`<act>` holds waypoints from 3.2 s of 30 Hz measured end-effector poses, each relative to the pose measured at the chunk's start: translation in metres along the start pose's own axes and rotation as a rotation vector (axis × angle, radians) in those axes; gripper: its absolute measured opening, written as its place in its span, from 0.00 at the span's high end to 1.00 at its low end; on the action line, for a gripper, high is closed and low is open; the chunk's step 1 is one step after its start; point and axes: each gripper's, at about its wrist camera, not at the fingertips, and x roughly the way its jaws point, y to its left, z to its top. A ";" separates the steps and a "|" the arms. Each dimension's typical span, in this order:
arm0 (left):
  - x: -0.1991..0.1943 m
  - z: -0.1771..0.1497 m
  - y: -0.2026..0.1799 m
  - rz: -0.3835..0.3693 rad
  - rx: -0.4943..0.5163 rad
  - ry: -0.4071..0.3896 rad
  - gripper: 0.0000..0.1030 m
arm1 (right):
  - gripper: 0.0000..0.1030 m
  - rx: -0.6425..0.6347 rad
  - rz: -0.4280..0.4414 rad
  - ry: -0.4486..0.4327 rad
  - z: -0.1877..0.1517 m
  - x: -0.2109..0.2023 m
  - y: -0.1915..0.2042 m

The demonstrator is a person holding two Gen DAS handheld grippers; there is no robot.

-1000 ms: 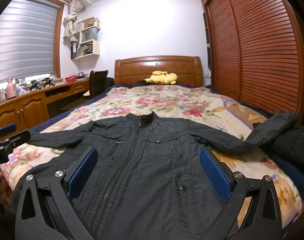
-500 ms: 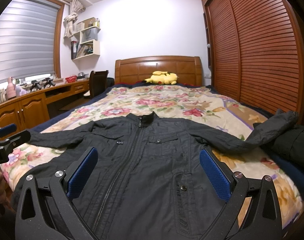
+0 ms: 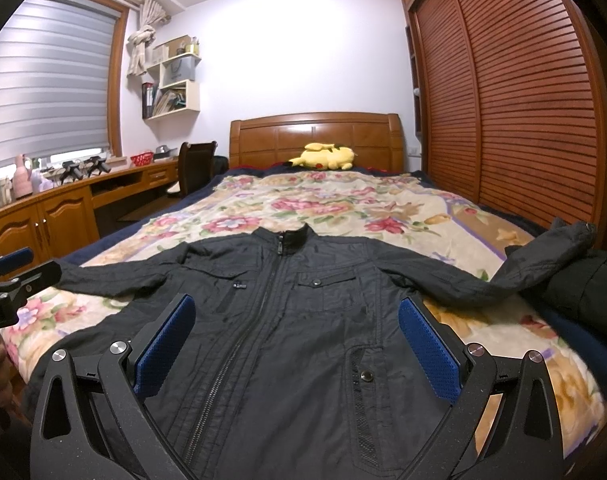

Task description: Fold large clothes

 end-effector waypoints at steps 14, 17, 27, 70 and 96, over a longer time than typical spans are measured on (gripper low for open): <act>0.000 0.000 0.000 -0.001 0.000 0.000 0.00 | 0.00 0.000 -0.001 -0.001 0.000 -0.001 0.000; -0.001 0.001 -0.001 0.000 0.001 0.004 0.00 | 0.00 0.000 0.001 0.000 0.000 0.000 -0.001; 0.001 0.013 0.017 0.010 0.000 0.038 0.00 | 0.00 -0.002 0.036 0.007 0.011 -0.002 0.015; 0.110 -0.030 0.230 0.187 0.018 0.290 0.00 | 0.00 -0.137 0.269 0.162 0.012 0.180 0.144; 0.144 -0.047 0.423 0.388 -0.329 0.390 0.11 | 0.00 -0.177 0.337 0.279 -0.019 0.220 0.161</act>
